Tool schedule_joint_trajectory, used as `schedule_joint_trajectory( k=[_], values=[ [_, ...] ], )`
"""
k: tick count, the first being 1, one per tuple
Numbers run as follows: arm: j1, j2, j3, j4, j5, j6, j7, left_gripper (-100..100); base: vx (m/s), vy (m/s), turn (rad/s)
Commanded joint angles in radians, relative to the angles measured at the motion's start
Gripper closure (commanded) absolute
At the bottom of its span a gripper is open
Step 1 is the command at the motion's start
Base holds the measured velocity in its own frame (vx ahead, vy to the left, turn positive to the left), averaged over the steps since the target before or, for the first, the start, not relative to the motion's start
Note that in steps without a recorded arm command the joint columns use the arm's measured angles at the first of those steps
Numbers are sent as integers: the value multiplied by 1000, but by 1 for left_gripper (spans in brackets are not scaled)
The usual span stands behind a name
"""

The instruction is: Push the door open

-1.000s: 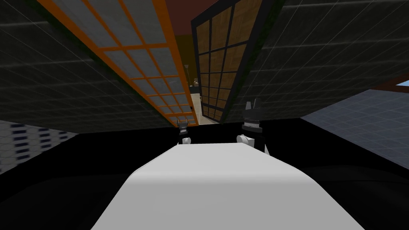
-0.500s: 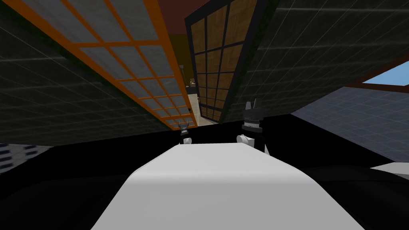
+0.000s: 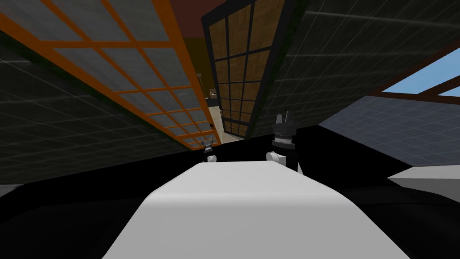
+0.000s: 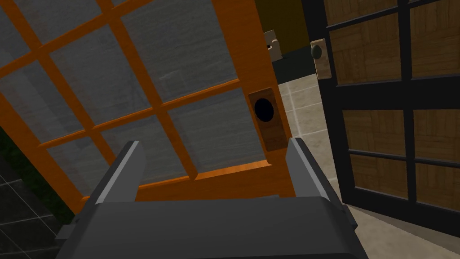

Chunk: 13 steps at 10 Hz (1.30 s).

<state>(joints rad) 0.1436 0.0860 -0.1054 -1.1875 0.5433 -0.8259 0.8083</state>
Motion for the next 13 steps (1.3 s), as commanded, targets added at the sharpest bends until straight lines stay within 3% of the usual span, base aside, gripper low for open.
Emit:
schedule_joint_trajectory(
  k=[1, 13],
  values=[
    [-10, -2, -5, 32, 18, -8, 25, -100, 63, 81, -107],
    [-95, -34, -36, 273, 147, -65, 200, -100, 72, 87, -129]
  ],
)
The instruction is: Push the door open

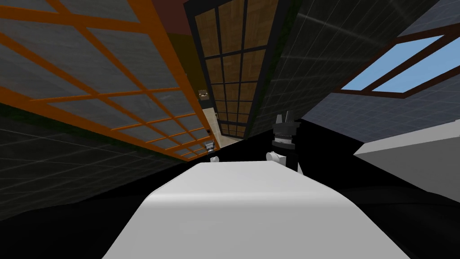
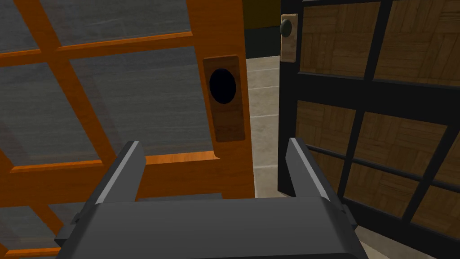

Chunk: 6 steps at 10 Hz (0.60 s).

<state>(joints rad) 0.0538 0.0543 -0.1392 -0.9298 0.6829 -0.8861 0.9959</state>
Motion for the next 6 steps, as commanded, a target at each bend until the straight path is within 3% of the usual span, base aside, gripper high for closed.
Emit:
schedule_joint_trajectory(
  k=[1, 6],
  values=[
    [-10, -5, -4, 28, 14, -8, 22, -100, 57, 106, -119],
    [-39, -23, -14, 110, 58, -27, 80, -100, 63, 90, -105]
  ],
)
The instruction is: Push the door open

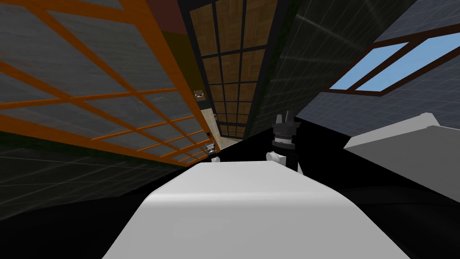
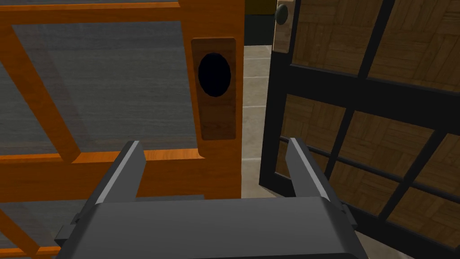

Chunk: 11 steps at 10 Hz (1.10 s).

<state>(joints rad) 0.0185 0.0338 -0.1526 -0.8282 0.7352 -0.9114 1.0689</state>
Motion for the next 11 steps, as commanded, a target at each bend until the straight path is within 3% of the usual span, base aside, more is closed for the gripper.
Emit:
schedule_joint_trajectory(
  k=[1, 2, 6, 11],
  values=[
    [0, 0, 0, 0, 0, 0, 0, -100, 23, 39, -24],
    [-1, 13, 2, 7, 3, -4, 8, -100, 100, 52, -20],
    [1, 27, 5, 15, 7, -9, 18, -100, 182, 80, -29],
    [0, 23, 9, 27, 11, -16, 29, -100, 169, 67, -23]
  ],
)
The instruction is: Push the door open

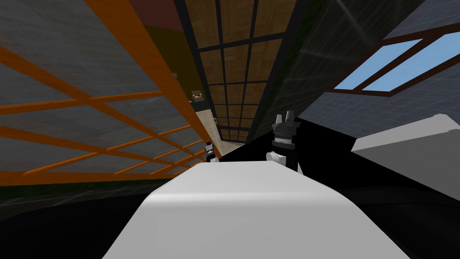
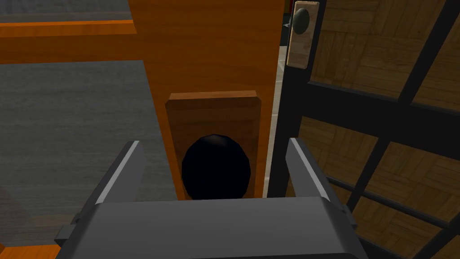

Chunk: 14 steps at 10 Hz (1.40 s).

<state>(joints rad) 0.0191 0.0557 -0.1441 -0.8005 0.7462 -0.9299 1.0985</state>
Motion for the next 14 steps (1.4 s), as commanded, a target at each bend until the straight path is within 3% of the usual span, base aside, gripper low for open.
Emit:
schedule_joint_trajectory(
  k=[1, 6, 8, 14],
  values=[
    [-1, 1, 1, 0, 0, 3, 0, 100, -16, -6, -3],
    [-1, 1, 1, 0, 0, 3, 0, 100, -10, -3, -2],
    [-5, 10, 53, 6, 12, -2, -10, 100, 109, 25, -113],
    [-14, 18, 149, 15, 33, -16, -26, 100, 123, 40, -68]
  ],
)
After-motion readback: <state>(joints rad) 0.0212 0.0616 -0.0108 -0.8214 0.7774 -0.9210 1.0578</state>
